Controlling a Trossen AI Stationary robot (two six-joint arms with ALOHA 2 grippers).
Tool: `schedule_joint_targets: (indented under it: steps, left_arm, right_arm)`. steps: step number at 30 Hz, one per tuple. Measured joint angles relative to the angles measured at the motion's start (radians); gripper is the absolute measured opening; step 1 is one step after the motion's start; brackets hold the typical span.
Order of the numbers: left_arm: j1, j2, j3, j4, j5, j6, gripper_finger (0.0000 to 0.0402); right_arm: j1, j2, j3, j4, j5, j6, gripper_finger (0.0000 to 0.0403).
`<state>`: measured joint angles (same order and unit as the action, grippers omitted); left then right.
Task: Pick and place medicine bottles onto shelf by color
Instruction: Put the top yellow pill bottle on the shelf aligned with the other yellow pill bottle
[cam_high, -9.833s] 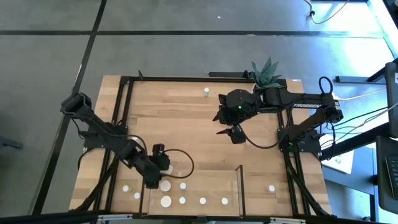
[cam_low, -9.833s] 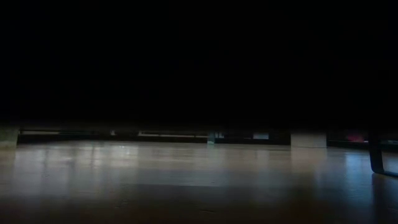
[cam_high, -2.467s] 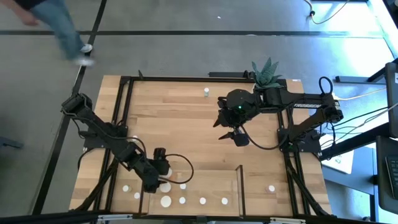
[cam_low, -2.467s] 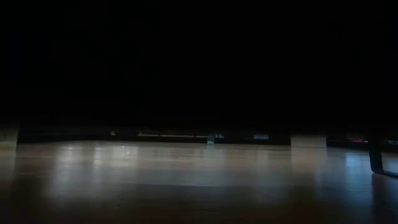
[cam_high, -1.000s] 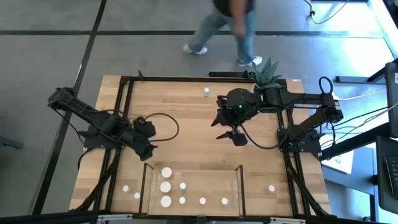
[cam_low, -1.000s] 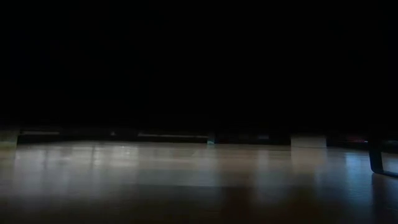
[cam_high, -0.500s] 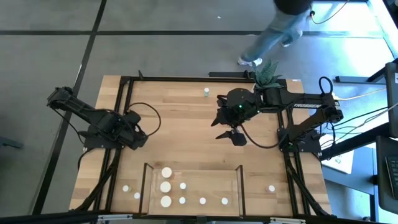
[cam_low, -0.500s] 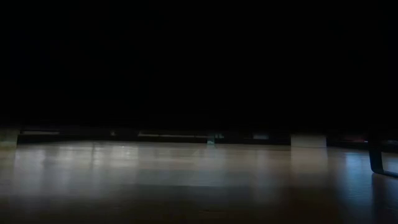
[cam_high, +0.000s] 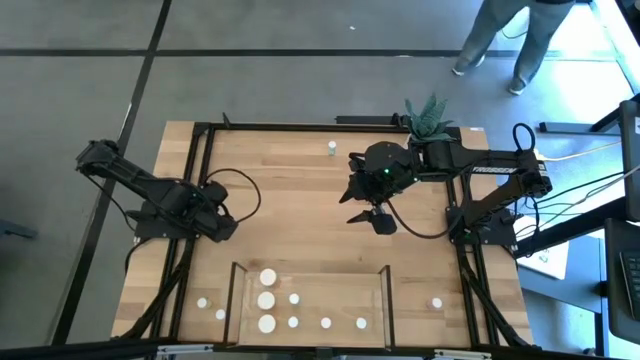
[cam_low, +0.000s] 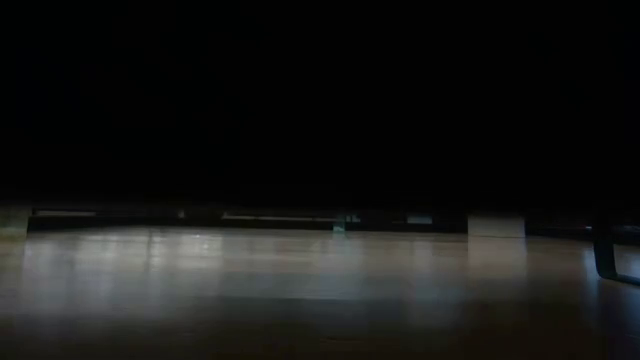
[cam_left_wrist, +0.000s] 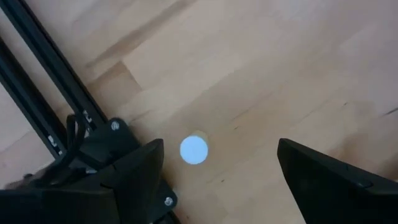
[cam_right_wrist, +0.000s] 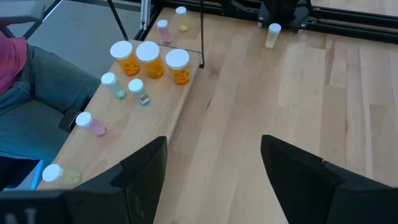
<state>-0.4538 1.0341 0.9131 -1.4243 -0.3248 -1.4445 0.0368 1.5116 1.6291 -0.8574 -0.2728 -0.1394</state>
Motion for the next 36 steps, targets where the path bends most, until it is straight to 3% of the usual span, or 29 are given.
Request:
schedule_joint_targets:
  steps: [22, 36]
  left_arm:
    - [0.007, 0.019, -0.222, 0.208, 0.060, 0.078, 0.0306]
    - [0.024, 0.203, -0.226, 0.220, 0.084, 0.113, 0.0306]
  right_arm:
    - [0.000, 0.000, 0.000, 0.000, 0.000, 0.000, 0.0262]
    - [0.000, 0.000, 0.000, 0.000, 0.000, -0.001, 0.0262]
